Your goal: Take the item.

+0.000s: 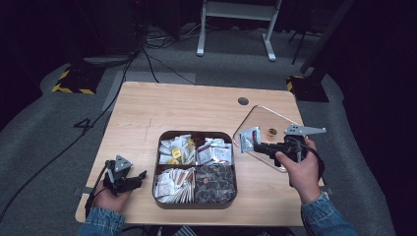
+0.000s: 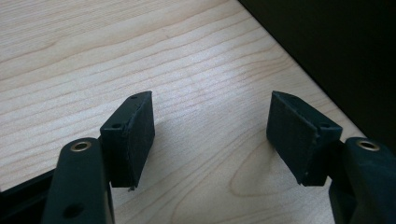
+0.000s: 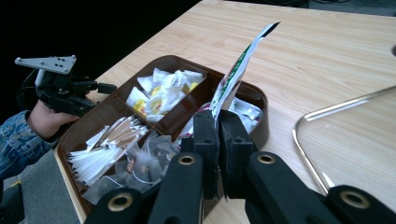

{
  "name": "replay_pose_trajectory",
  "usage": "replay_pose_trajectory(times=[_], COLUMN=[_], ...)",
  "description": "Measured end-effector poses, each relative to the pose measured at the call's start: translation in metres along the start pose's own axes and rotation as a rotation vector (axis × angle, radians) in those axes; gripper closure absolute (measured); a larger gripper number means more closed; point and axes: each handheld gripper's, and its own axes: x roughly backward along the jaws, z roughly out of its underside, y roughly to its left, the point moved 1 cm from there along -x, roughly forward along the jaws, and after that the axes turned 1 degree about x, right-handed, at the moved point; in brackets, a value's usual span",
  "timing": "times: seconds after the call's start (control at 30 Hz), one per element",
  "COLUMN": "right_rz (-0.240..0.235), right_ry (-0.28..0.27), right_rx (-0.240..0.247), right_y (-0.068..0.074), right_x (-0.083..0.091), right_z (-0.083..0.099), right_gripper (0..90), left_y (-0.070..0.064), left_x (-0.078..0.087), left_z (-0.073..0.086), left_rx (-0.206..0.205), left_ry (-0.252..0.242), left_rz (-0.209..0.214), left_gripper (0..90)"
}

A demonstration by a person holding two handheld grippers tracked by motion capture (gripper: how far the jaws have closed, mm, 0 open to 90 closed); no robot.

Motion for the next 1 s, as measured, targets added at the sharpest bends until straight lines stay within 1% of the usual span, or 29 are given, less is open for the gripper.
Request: replay_pose_trajectory(times=[0.07,0.3,0.43,0.53,0.57,0.67,0.83,0.87,0.9,1.0], right_rz=[0.007,0.029,0.039,0.043,0.043,0.051,0.037,0.037,0.038,0.037], right_ry=[-0.002,-0.005,-0.002,0.007,0.007,0.023,0.034,0.034,0.038,0.038], right_rx=[-0.009,-0.016,-0.023,-0.032,-0.032,-0.049,-0.083,-0.083,-0.098,-0.123], right_y=[-0.003,-0.01,-0.013,-0.016,-0.016,-0.019,-0.022,-0.022,-0.023,-0.025], right_x=[0.005,0.017,0.02,0.02,0.02,0.017,0.008,0.008,0.003,-0.004], right_z=[0.002,0.008,0.013,0.022,0.022,0.035,0.056,0.056,0.065,0.079], right_gripper=[87.8,87.8,87.8,87.8,87.8,87.8,87.7,87.7,87.7,87.7], left_y=[0.0,-0.001,-0.001,-0.001,-0.001,-0.001,0.0,0.0,0.0,-0.001], left_x=[0.0,0.001,0.001,0.001,0.001,0.001,0.001,0.0,0.0,0.001], left_z=[0.0,0.001,0.001,0.001,0.001,0.0,0.001,0.001,0.001,0.0], left_rx=[-0.001,-0.002,-0.002,-0.003,-0.003,-0.002,-0.002,-0.002,-0.002,-0.003], left_ry=[0.0,0.0,0.0,0.0,0.0,-0.001,-0.001,-0.001,-0.001,0.0], left_rz=[0.0,-0.001,-0.001,-0.002,-0.002,-0.002,-0.001,-0.001,0.0,0.0], left_gripper=[32.7,32.4,32.4,32.4,32.4,32.4,32.3,32.3,32.2,32.0])
